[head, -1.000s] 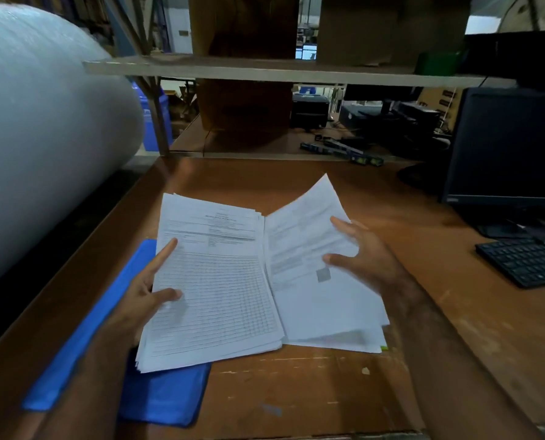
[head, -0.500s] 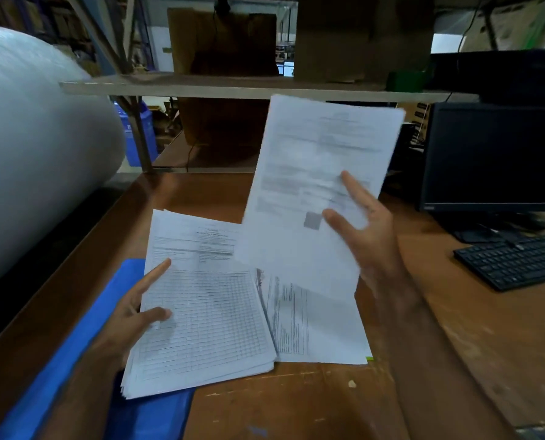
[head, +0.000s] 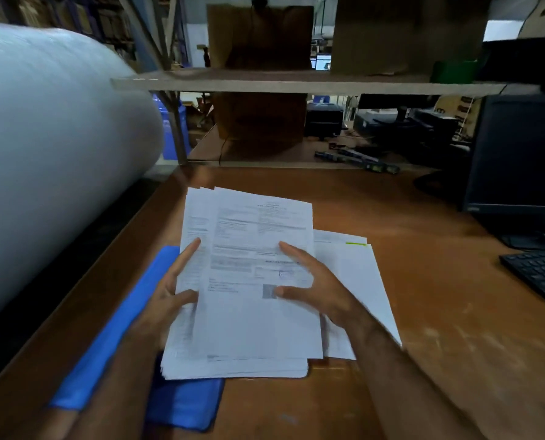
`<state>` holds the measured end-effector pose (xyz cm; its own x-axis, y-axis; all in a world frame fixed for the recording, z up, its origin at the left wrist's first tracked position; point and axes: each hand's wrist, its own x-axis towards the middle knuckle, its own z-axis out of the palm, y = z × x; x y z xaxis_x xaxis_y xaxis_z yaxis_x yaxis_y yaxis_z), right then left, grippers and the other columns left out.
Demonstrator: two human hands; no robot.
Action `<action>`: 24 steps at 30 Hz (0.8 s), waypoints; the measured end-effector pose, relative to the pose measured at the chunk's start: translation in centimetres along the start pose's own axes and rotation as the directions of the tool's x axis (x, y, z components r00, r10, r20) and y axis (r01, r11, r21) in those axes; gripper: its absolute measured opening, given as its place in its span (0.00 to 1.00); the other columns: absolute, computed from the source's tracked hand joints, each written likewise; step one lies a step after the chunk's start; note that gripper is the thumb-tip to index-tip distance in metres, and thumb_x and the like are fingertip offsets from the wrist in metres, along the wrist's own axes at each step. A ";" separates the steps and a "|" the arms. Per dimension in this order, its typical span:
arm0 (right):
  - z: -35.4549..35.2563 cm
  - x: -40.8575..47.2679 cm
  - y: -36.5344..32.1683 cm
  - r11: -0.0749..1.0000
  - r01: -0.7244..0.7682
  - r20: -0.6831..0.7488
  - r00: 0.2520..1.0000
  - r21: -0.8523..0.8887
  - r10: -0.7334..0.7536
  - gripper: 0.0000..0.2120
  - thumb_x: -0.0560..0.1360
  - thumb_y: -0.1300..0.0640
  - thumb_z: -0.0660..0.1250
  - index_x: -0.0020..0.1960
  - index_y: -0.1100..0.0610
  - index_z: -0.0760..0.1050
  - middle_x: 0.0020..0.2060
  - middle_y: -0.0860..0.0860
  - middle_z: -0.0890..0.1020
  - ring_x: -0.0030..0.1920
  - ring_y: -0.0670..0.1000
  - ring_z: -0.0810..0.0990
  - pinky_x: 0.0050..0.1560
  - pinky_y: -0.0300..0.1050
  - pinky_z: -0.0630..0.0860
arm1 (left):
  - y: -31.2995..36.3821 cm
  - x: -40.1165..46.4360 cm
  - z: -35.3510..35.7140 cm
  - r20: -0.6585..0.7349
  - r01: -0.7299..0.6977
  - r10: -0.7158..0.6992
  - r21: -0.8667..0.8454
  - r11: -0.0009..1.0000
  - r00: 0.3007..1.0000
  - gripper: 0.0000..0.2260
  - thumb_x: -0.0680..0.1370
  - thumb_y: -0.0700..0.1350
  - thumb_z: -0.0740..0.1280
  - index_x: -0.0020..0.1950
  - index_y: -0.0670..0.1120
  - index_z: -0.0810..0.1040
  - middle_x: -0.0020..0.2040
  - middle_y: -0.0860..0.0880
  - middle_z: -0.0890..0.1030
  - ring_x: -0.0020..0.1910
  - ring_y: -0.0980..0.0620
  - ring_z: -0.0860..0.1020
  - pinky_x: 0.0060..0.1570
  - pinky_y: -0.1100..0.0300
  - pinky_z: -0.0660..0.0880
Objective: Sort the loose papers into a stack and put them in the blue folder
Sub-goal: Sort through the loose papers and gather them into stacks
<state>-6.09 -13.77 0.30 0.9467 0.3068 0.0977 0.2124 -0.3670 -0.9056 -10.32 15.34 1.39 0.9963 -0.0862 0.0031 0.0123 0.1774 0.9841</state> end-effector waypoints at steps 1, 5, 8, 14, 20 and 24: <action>0.3 0.2 -0.1 0.999 0.006 0.016 1.000 0.031 -0.007 0.38 0.70 0.50 0.81 0.73 0.31 0.68 0.71 0.32 0.71 0.71 0.36 0.69 0.75 0.47 0.68 | 0.2 -0.1 0.2 -0.016 0.000 -0.001 -0.013 1.000 1.000 0.41 0.74 0.24 0.61 0.71 0.67 0.74 0.67 0.59 0.80 0.62 0.50 0.82 0.55 0.47 0.83; 1.8 0.8 -0.6 0.999 0.033 -0.011 0.999 -0.011 -0.033 0.36 0.71 0.57 0.80 0.71 0.32 0.70 0.71 0.42 0.71 0.68 0.33 0.67 0.71 0.36 0.68 | 0.4 -0.6 0.9 0.042 0.001 0.003 -0.102 0.995 0.999 0.30 0.78 0.40 0.65 0.75 0.66 0.69 0.70 0.59 0.78 0.65 0.50 0.80 0.53 0.53 0.81; 2.9 1.2 -1.4 0.979 0.081 -0.034 0.995 -0.185 -0.089 0.36 0.71 0.54 0.79 0.72 0.33 0.68 0.71 0.46 0.70 0.66 0.32 0.66 0.70 0.31 0.64 | 0.8 -0.7 1.4 0.021 -0.013 0.013 0.007 1.000 1.000 0.20 0.85 0.55 0.55 0.77 0.64 0.64 0.68 0.68 0.76 0.66 0.62 0.78 0.53 0.64 0.80; 2.8 1.5 -1.5 0.961 0.069 0.005 0.998 -0.267 -0.070 0.39 0.70 0.48 0.79 0.74 0.31 0.62 0.72 0.47 0.68 0.71 0.49 0.67 0.73 0.48 0.68 | 0.5 0.5 -0.7 0.033 0.012 -0.020 0.216 0.976 0.999 0.31 0.68 0.75 0.67 0.70 0.72 0.72 0.76 0.60 0.70 0.74 0.48 0.70 0.71 0.35 0.67; 1.7 1.3 -1.3 0.980 0.024 0.030 0.999 -0.199 -0.018 0.47 0.68 0.42 0.80 0.78 0.34 0.56 0.74 0.45 0.67 0.72 0.46 0.68 0.72 0.47 0.69 | -1.4 0.7 -0.7 -0.076 -0.011 0.027 0.206 0.979 0.997 0.26 0.74 0.40 0.74 0.67 0.64 0.79 0.67 0.59 0.76 0.64 0.47 0.79 0.53 0.51 0.83; -2.9 0.8 0.3 0.849 -0.230 -0.036 0.970 -0.475 0.242 0.53 0.62 0.26 0.74 0.79 0.35 0.52 0.80 0.48 0.59 0.79 0.56 0.60 0.75 0.64 0.63 | -2.0 0.3 -1.6 -0.097 -0.037 0.050 0.129 0.991 0.994 0.30 0.71 0.38 0.74 0.69 0.61 0.78 0.68 0.55 0.77 0.63 0.50 0.80 0.54 0.51 0.83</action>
<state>-4.59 -16.21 1.35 0.9780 0.1773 -0.1100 0.0780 -0.7996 -0.5955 -9.91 16.55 -0.88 0.9992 0.0184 0.0349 -0.0358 0.0529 0.9980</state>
